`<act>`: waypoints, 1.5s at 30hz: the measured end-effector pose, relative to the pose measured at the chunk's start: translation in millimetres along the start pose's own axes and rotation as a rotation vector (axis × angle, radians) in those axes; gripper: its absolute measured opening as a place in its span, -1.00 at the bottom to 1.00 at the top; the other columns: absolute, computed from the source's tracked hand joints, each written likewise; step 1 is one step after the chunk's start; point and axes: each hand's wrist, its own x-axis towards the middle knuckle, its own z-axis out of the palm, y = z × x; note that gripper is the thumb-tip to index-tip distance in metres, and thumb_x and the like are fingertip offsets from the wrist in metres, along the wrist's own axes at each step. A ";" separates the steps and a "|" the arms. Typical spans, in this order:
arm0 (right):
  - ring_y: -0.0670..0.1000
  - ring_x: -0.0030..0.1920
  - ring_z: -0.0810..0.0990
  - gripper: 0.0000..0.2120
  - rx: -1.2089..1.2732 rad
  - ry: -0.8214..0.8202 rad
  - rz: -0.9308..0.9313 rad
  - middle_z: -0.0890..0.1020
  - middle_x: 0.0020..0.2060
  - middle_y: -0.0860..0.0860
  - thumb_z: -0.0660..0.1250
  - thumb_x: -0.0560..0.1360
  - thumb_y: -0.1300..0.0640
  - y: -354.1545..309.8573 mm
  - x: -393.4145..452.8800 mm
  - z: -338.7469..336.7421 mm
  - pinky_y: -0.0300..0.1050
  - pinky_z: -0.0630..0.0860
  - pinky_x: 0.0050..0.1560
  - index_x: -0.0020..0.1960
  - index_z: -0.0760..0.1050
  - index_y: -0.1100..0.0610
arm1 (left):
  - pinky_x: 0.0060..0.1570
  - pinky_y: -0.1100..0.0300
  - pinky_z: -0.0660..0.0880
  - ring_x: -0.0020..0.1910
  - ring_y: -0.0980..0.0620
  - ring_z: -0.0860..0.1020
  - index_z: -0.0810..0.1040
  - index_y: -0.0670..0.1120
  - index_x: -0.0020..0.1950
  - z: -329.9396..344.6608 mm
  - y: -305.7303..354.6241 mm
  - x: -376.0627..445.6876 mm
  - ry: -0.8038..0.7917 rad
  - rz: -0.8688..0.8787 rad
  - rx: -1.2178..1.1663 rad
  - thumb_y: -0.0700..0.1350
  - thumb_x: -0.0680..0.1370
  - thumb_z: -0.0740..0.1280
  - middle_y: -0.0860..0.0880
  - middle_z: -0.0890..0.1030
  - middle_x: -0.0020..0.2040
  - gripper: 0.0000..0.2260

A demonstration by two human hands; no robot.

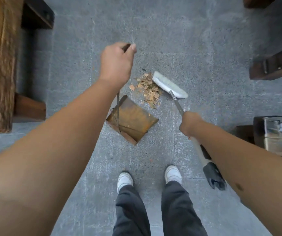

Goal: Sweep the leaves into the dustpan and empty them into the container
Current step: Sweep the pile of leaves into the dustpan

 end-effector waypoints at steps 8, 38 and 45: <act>0.11 -0.19 0.47 -0.64 -0.034 0.065 -0.008 0.46 -0.13 0.13 0.23 0.54 0.26 -5.6 -7.7 31.5 -0.14 0.42 -0.28 0.31 0.42 0.33 | -0.30 0.19 0.35 -0.34 0.07 0.45 0.61 -0.14 -0.09 44.8 25.1 -16.6 -0.044 0.118 0.069 -0.04 0.58 0.23 0.01 0.53 -0.34 -0.77; -0.03 -0.38 0.47 -0.59 -0.155 0.073 -0.229 0.43 -0.28 0.05 0.20 0.53 0.31 25.0 -66.8 -7.0 -0.22 0.31 -0.52 0.37 0.38 0.20 | -0.37 0.18 0.25 -0.48 0.15 0.33 0.52 -0.06 -0.30 14.0 -29.6 -43.3 0.175 0.071 -0.037 0.07 0.55 0.18 0.11 0.36 -0.51 -0.69; 0.11 -0.18 0.53 -0.65 -0.255 0.219 -0.251 0.46 -0.12 0.14 0.21 0.55 0.30 -49.5 14.8 -25.8 -0.09 0.54 -0.22 0.33 0.41 0.26 | -0.34 0.16 0.27 -0.42 0.07 0.35 0.51 -0.08 -0.31 1.6 -49.7 -44.3 0.207 0.075 -0.040 0.06 0.56 0.18 0.09 0.36 -0.51 -0.67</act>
